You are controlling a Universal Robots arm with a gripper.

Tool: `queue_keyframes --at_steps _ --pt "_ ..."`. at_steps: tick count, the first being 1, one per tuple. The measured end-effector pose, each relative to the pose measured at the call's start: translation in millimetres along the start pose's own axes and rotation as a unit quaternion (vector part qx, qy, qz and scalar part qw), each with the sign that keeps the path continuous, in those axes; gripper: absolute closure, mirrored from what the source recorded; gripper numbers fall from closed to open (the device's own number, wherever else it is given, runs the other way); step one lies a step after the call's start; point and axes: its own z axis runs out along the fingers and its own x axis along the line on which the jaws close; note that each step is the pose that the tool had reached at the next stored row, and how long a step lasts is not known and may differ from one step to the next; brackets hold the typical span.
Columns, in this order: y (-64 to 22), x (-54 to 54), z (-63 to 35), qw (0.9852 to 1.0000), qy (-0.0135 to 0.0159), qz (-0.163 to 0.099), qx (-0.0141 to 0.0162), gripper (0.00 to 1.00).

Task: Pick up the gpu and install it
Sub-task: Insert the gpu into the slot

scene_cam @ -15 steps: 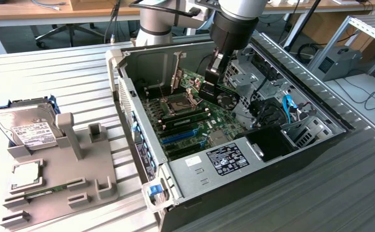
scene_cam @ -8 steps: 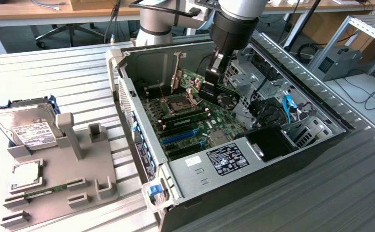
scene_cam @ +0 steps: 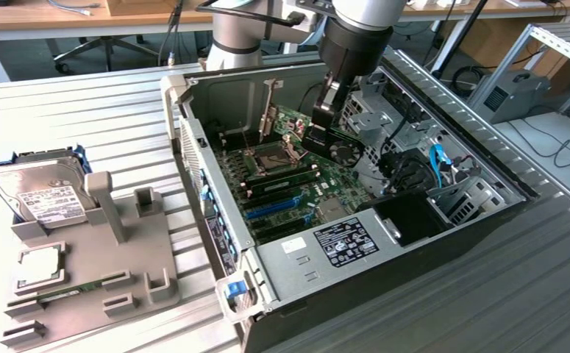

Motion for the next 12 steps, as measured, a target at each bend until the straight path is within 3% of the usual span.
queue_keyframes --at_steps 12 --pt "0.0 0.0 0.1 0.9999 0.0006 -0.013 -0.0002 0.74"
